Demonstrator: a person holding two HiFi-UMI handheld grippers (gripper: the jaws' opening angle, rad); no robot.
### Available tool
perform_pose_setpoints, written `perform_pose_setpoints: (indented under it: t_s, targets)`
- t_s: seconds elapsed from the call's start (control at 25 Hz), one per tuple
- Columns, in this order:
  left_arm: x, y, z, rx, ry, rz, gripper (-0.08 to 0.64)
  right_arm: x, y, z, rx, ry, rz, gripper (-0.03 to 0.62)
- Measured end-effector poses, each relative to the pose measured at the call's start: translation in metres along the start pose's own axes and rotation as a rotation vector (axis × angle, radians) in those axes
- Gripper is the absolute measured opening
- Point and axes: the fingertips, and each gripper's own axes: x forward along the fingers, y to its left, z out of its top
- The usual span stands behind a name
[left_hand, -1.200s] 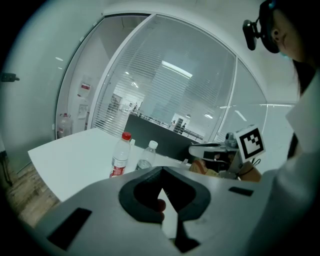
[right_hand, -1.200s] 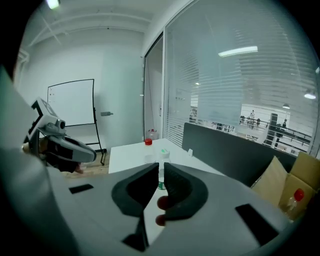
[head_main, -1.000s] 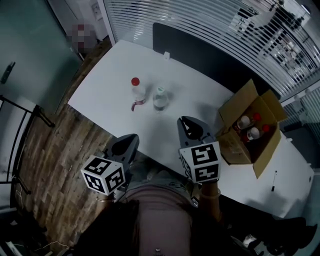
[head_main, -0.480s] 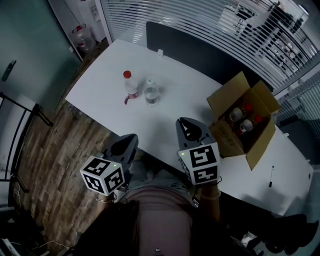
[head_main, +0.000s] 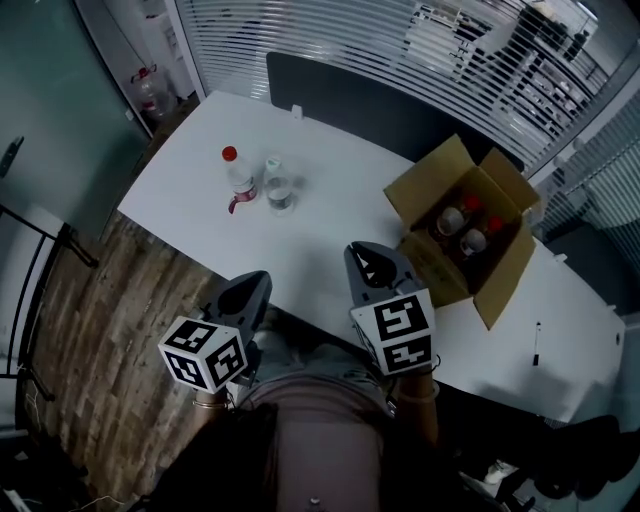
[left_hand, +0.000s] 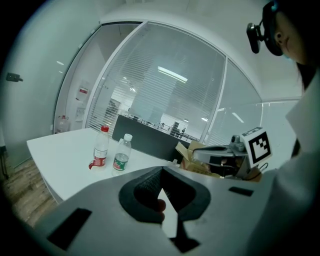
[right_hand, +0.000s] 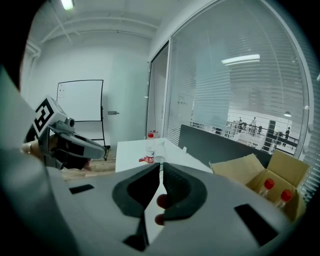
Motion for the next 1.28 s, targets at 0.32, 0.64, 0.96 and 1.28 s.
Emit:
perform_pose_setpoints:
  t_s: [0.32,0.64,0.96,1.28]
  targets:
    - [0.019,-0.023,-0.006,0.017,0.023,-0.048,0.006,-0.023,-0.014,-0.007,0.056,-0.042,-0.001,0.040]
    - [0.050,-0.067,-0.016,0.072,0.090,-0.176,0.006,-0.068,-0.049,-0.020,0.134,-0.111,-0.131,0.040]
    - [0.085,-0.117,-0.018,0.149,0.178,-0.360,0.006,-0.120,-0.090,-0.043,0.265,-0.123,-0.354,0.040]
    - [0.107,-0.159,-0.026,0.223,0.267,-0.528,0.006,-0.162,-0.111,-0.068,0.364,-0.104,-0.545,0.040]
